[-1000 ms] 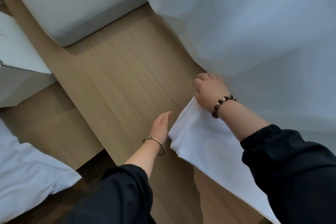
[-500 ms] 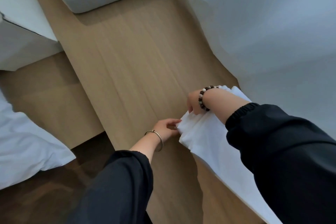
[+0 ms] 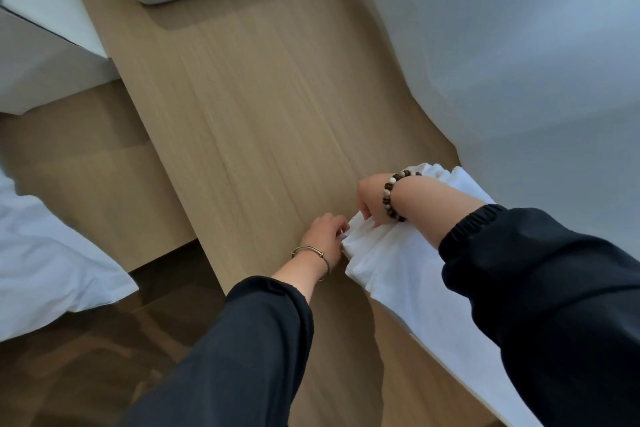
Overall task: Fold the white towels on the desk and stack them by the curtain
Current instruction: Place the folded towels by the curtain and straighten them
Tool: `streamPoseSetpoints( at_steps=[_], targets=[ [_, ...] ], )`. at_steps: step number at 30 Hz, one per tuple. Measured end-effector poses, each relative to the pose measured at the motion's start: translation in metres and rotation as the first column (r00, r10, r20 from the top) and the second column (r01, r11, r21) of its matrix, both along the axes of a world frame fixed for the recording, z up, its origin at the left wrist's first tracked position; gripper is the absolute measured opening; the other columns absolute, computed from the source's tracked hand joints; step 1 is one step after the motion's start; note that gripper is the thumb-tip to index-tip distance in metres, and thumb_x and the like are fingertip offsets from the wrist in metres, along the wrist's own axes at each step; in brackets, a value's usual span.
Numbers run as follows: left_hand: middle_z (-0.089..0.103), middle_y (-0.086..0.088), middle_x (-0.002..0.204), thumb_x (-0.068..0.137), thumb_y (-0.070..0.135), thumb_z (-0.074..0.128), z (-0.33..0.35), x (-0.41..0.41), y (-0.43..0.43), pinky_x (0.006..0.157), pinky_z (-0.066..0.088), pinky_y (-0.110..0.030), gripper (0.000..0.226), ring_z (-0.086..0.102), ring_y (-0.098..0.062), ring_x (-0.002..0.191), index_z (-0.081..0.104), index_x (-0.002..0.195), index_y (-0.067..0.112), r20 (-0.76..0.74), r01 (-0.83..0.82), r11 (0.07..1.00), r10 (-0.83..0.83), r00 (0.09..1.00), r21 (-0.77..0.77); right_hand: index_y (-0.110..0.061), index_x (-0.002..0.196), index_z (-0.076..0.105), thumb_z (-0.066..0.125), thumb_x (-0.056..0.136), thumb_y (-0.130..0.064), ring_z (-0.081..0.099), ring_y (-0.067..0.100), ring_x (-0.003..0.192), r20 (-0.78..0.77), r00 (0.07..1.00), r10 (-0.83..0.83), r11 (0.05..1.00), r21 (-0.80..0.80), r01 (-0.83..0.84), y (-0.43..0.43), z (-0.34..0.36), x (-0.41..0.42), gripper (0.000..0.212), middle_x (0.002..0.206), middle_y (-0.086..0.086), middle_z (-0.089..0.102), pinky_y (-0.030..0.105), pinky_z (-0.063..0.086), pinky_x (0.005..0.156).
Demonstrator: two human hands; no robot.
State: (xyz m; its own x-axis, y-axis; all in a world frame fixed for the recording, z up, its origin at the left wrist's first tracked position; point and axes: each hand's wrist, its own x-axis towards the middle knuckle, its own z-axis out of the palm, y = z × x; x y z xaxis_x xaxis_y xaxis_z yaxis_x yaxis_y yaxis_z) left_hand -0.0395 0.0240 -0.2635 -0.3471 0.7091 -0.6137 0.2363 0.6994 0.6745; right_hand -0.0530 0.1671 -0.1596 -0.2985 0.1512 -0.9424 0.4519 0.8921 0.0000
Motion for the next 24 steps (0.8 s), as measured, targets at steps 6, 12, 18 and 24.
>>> streamPoseSetpoints(
  at_steps=[6, 12, 18, 24],
  targets=[
    [0.045, 0.006, 0.075, 0.083, 0.004, 0.055, 0.004, 0.012, -0.001, 0.062, 0.033, -0.029, 0.027, 0.043, -0.018, 0.073, 0.045, 0.065, 0.021, 0.014, -0.294, 0.956, 0.294, 0.956, 0.018, -0.006, 0.112, 0.066, 0.065, 0.088, -0.026, 0.062, 0.021, 0.092, -0.015, 0.998, 0.066, 0.997, 0.043, -0.066, 0.002, 0.005, 0.012, 0.032, 0.111, 0.008, 0.067, 0.028, 0.045, 0.075],
    [0.051, 0.001, 0.080, 0.084, 0.003, 0.061, 0.005, 0.015, 0.000, 0.067, 0.039, -0.028, 0.018, 0.049, -0.020, 0.077, 0.055, 0.071, 0.013, 0.004, -0.372, 0.928, 0.372, 0.928, 0.012, -0.007, 0.113, 0.063, 0.054, 0.094, -0.030, 0.064, 0.023, 0.095, 0.062, 0.970, 0.233, 0.969, 0.069, -0.237, -0.003, -0.010, 0.023, 0.032, 0.110, 0.008, 0.067, 0.030, 0.047, 0.079],
    [0.054, 0.000, 0.085, 0.087, 0.007, 0.061, 0.004, 0.014, -0.001, 0.072, 0.043, -0.029, 0.008, 0.051, -0.020, 0.081, 0.062, 0.079, 0.009, 0.019, -0.368, 0.930, 0.369, 0.929, -0.007, -0.017, 0.067, 0.052, 0.049, 0.090, -0.017, 0.049, 0.018, 0.059, -0.058, 0.936, 0.347, 0.927, 0.172, -0.333, -0.008, -0.022, 0.023, 0.023, 0.061, -0.003, 0.043, 0.029, 0.041, 0.074],
    [0.066, 0.000, 0.080, 0.088, -0.001, 0.052, 0.026, -0.010, -0.008, 0.066, 0.046, -0.019, 0.029, 0.058, -0.013, 0.073, 0.068, 0.076, 0.021, 0.174, -0.378, 0.926, 0.374, 0.911, -0.010, -0.014, 0.083, 0.058, 0.044, 0.097, -0.023, 0.053, 0.023, 0.083, -0.354, 0.907, 0.227, 0.963, 0.221, -0.154, 0.012, 0.006, 0.017, 0.022, 0.076, 0.001, 0.054, 0.031, 0.034, 0.076]
  ],
)
